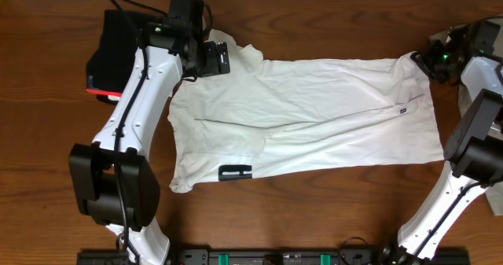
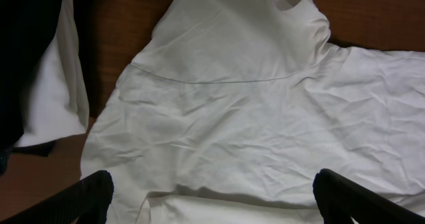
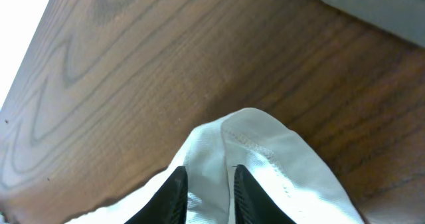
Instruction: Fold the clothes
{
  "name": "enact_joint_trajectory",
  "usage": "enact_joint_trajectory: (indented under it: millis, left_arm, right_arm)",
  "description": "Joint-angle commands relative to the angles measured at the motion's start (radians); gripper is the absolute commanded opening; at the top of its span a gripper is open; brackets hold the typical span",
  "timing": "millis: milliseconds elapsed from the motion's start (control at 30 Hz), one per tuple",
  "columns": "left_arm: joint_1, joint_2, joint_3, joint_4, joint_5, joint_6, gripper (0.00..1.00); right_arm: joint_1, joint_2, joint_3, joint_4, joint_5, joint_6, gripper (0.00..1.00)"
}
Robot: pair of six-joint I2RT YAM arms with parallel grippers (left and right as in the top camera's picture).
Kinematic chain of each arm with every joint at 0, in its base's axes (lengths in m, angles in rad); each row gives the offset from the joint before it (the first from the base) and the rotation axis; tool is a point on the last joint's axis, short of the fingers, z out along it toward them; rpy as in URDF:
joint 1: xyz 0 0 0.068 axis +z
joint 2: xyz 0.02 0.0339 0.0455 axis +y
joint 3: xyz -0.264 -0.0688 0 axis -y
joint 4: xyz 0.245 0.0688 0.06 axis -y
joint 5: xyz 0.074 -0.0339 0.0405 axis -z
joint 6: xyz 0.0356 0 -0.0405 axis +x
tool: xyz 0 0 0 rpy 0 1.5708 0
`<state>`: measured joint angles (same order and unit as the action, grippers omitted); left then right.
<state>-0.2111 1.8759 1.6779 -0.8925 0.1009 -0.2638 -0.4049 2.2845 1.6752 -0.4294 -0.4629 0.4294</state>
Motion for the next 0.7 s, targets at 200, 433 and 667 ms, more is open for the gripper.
enact_joint_trajectory:
  millis: [200,433,667]
  left_arm:
    - [0.003,0.001,0.010,-0.004,-0.012,0.009,0.98]
    - [0.003,0.001,0.010,-0.004,-0.012,0.009,0.98]
    - [0.003,0.001,0.010,0.019,-0.011,0.001,0.98]
  right_arm:
    - [0.013,0.000,-0.044,0.057,-0.024,0.074,0.07]
    - [0.012,0.000,-0.044,0.079,-0.024,0.005,0.01]
    - [0.013,0.000,-0.044,0.070,-0.024,-0.039,0.01]
